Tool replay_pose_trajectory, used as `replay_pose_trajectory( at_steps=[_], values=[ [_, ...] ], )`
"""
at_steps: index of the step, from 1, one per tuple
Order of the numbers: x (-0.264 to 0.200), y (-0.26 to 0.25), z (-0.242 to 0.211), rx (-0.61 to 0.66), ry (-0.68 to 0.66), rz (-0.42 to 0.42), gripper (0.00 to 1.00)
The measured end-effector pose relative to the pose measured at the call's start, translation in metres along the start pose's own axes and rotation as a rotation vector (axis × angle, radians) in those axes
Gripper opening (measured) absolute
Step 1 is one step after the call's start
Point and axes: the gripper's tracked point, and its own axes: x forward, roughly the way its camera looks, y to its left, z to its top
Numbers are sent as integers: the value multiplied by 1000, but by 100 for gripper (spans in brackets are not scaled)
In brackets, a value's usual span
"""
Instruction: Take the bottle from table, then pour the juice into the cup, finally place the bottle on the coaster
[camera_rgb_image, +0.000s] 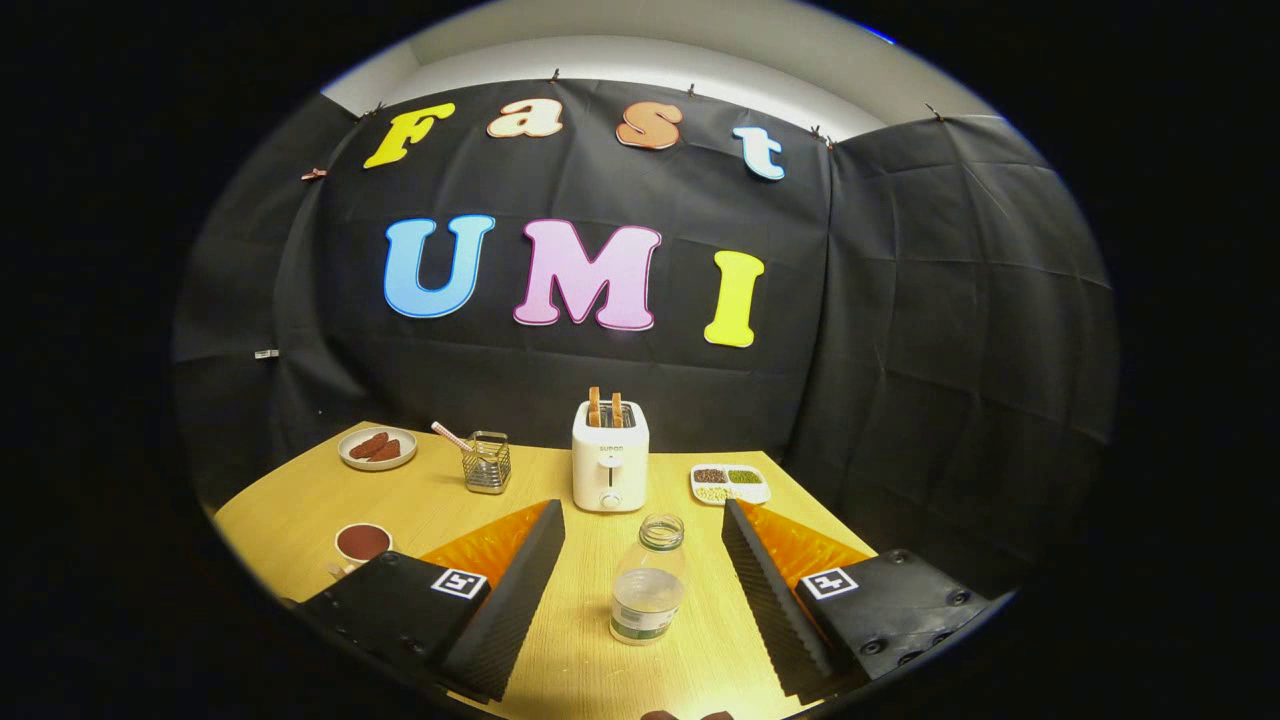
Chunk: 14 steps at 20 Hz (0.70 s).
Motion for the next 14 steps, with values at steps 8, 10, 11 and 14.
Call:
replay_pose_trajectory(
  at_steps=[8, 10, 11, 14],
  values=[
    [36, -10, -42, 66, 46, 9, 98],
    [43, -14, -57, 86, 64, 8, 98],
    [45, -13, -63, 97, 73, 13, 98],
    [51, -10, -82, 121, 95, 36, 98]
  ],
)
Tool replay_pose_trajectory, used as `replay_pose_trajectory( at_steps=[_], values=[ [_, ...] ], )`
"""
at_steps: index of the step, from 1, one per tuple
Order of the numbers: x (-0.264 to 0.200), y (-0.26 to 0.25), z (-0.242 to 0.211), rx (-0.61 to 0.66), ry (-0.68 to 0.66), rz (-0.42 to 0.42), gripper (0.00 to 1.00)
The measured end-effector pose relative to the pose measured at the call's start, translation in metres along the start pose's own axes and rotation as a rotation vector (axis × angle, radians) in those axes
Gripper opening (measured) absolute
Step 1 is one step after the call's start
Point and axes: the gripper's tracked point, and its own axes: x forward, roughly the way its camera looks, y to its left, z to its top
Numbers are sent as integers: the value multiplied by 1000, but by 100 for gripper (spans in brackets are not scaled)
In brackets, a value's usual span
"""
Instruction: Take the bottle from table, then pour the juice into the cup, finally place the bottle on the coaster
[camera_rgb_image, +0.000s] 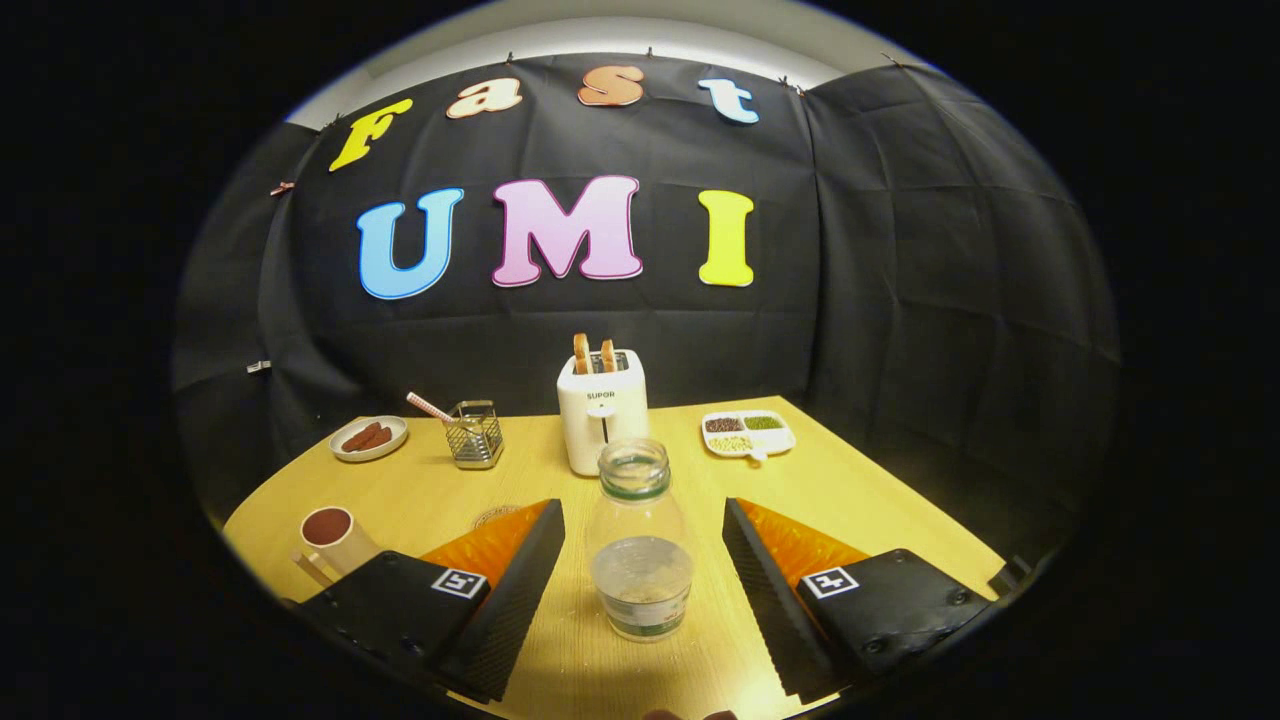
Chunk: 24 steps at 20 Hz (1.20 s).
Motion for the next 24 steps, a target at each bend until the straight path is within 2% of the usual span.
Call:
replay_pose_trajectory(
  at_steps=[9, 14, 15, 17, 24],
  values=[
    [17, -6, -44, 54, 57, 20, 99],
    [24, 0, -49, 51, 60, 38, 99],
    [27, 1, -53, 49, 73, 40, 97],
    [30, 0, -52, 46, 72, 42, 82],
    [31, 1, -51, -24, 107, 59, 75]
  ],
)
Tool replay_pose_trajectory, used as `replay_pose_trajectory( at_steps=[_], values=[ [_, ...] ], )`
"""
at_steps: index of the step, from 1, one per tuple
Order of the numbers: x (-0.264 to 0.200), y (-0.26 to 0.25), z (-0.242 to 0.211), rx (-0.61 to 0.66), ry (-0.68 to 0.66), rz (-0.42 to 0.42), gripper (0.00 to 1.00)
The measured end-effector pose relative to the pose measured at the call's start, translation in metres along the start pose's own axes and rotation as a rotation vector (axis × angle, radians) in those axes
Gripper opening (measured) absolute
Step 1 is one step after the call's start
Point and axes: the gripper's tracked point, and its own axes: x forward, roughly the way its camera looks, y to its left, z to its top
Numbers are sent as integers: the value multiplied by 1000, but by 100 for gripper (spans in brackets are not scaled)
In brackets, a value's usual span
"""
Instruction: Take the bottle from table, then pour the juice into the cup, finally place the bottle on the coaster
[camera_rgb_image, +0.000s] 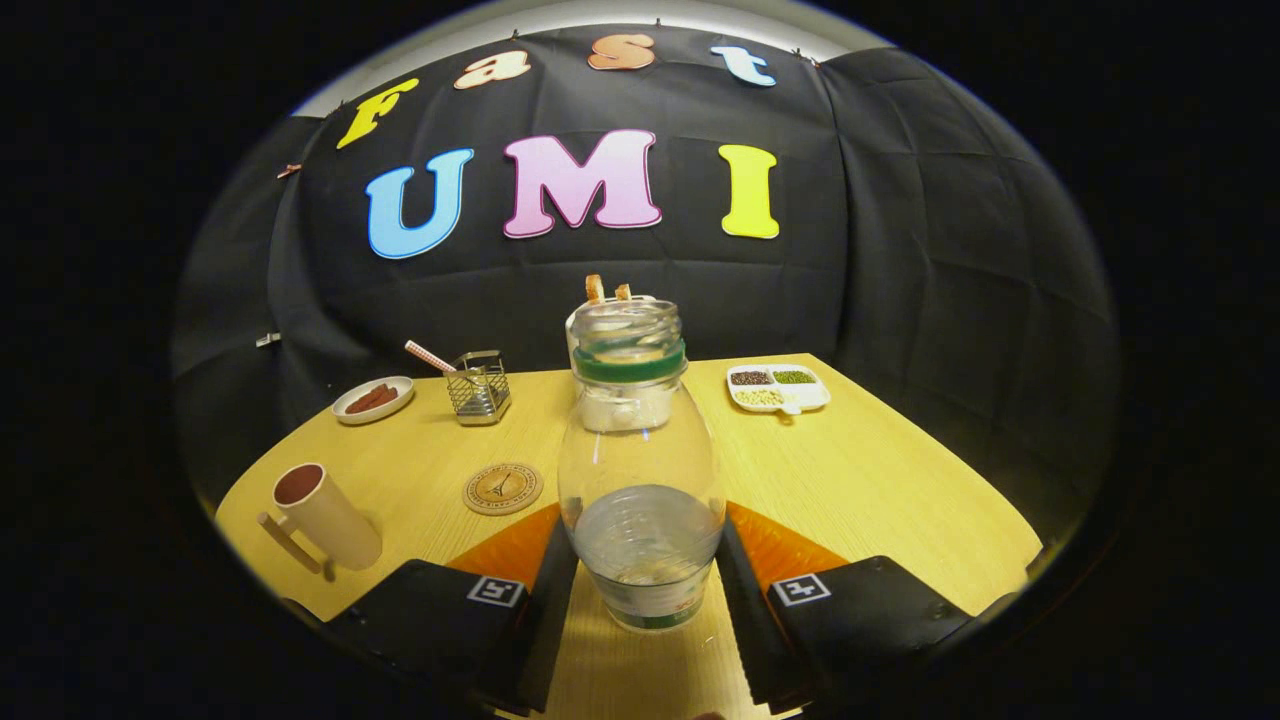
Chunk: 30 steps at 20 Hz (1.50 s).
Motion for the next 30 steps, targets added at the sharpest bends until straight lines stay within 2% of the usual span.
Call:
replay_pose_trajectory(
  at_steps=[2, 10, 15, 19, 24, 30],
  values=[
    [-4, 3, 5, -27, -1, 4, 72],
    [-21, 30, 59, -214, -36, 27, 72],
    [-29, 62, 89, -275, -61, 40, 72],
    [-28, 84, 98, -340, -56, 35, 72],
    [-21, 93, 102, -523, -40, -43, 72],
    [-24, 128, 85, -725, -39, -1, 72]
  ],
)
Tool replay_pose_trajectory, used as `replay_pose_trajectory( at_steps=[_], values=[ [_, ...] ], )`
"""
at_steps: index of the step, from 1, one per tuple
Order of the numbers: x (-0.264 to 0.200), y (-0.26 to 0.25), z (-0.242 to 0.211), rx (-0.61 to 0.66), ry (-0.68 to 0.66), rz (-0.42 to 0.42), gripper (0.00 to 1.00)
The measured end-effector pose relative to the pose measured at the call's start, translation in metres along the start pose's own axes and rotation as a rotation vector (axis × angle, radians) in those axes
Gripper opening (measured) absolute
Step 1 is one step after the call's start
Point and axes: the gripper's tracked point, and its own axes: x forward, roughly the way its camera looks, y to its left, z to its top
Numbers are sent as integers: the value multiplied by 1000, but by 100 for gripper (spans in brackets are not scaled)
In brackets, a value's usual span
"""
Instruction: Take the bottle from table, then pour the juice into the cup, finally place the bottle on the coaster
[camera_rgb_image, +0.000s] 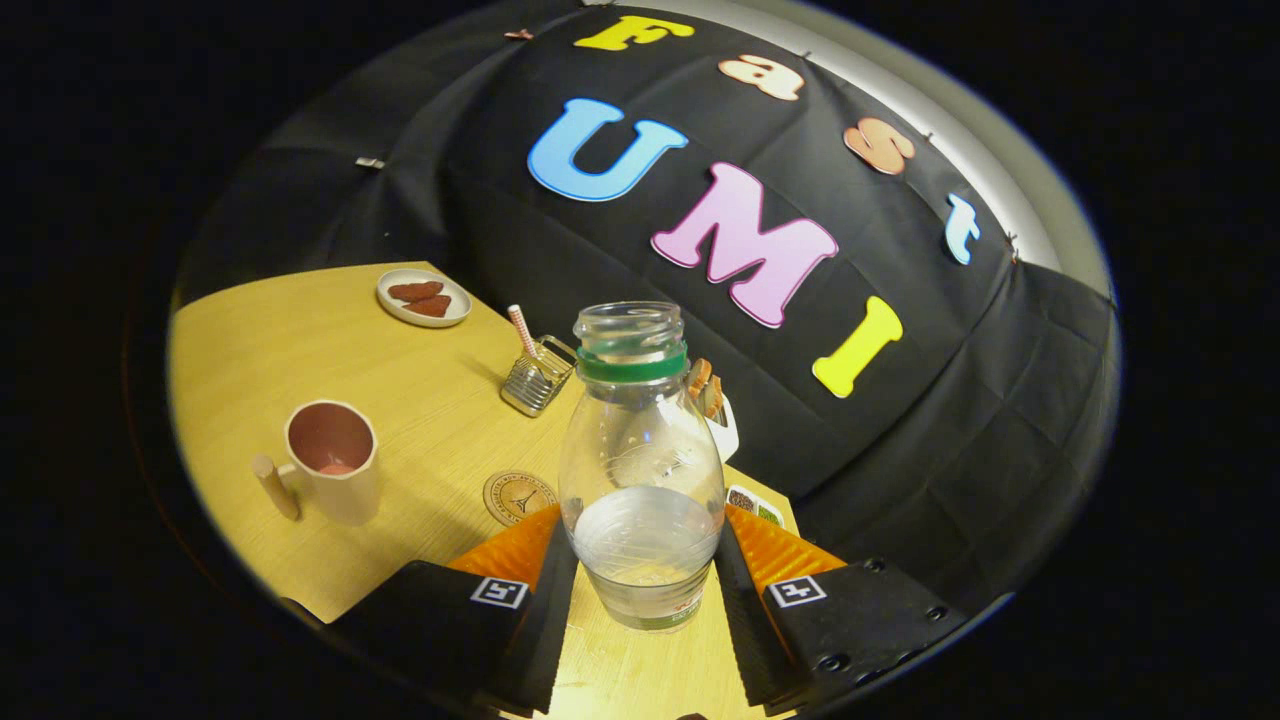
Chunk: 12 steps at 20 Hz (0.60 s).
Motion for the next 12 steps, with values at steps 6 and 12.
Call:
replay_pose_trajectory(
  at_steps=[6, 12],
  values=[
    [11, 37, 9, -198, -20, 26, 72],
    [24, 53, 8, -377, -21, 19, 72]
  ],
)
